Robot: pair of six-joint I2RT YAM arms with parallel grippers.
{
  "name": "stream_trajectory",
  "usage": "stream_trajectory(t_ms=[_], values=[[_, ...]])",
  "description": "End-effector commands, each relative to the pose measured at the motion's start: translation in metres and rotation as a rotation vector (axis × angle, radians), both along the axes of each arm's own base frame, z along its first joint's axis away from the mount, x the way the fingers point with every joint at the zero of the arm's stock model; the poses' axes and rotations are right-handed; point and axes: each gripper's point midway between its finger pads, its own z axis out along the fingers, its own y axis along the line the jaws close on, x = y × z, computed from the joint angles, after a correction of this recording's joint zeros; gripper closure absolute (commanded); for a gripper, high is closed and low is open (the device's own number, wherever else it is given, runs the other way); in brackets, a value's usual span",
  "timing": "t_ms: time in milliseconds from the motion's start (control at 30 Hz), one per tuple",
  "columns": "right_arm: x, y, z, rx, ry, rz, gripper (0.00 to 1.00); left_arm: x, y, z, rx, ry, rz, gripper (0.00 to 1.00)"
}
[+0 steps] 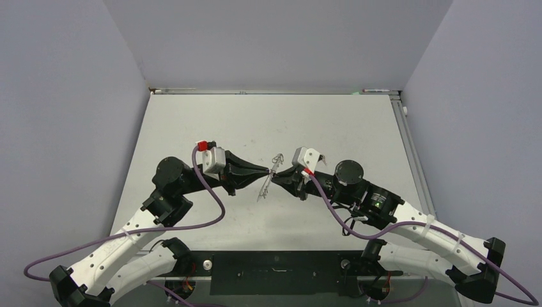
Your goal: Put the keys on the keyring
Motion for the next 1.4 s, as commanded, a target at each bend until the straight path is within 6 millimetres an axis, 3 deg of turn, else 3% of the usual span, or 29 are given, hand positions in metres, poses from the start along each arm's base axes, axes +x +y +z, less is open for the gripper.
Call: stream_trajectory(t_ms=[0, 967, 1200, 1233, 1333, 1367], values=[[0.002, -0.008, 0.034, 0.048, -0.067, -0.03, 0.95, -0.003, 0.002, 0.019, -0.044, -0.053, -0.007, 1.0], [-0.004, -0.013, 0.058, 0.018, -0.097, -0.002, 0.95, 0.009, -0.007, -0.001, 0.039, -0.024, 0.008, 1.0], [0.004, -0.017, 0.047, -0.128, -0.095, -0.019, 0.95, 0.014, -0.014, -0.02, 0.114, 0.002, 0.0, 0.99], [0.007, -0.019, 0.045, -0.155, -0.096, -0.035, 0.95, 0.016, -0.016, -0.025, 0.129, 0.014, -0.002, 0.9], [0.015, -0.026, 0.04, -0.231, -0.095, -0.077, 0.95, 0.019, -0.017, -0.03, 0.157, 0.021, 0.008, 0.45], [0.016, -0.029, 0.038, -0.254, -0.09, -0.087, 0.95, 0.022, -0.016, -0.031, 0.163, 0.02, 0.022, 0.37]])
